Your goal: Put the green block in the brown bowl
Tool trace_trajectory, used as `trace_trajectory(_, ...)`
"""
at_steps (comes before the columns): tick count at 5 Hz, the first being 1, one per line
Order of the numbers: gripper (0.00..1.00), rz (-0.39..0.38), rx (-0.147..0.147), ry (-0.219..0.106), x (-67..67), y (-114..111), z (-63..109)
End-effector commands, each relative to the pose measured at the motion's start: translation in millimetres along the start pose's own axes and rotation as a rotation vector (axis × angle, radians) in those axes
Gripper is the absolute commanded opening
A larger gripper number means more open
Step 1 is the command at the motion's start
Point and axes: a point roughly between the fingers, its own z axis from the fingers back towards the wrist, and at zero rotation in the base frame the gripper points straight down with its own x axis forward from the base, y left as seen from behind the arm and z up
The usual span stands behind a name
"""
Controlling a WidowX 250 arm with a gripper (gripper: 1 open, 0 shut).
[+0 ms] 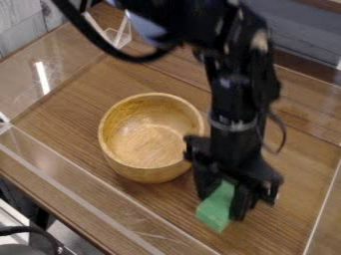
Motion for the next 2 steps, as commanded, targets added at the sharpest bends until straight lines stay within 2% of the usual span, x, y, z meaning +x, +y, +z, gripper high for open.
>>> trace_trajectory(1, 0.0, 0.077, -0.01, -0.089, 6.9, 2, 63.7)
trace_trajectory(2, 0.0, 0.16, -0.007, -0.135, 9.3, 17, 117.2)
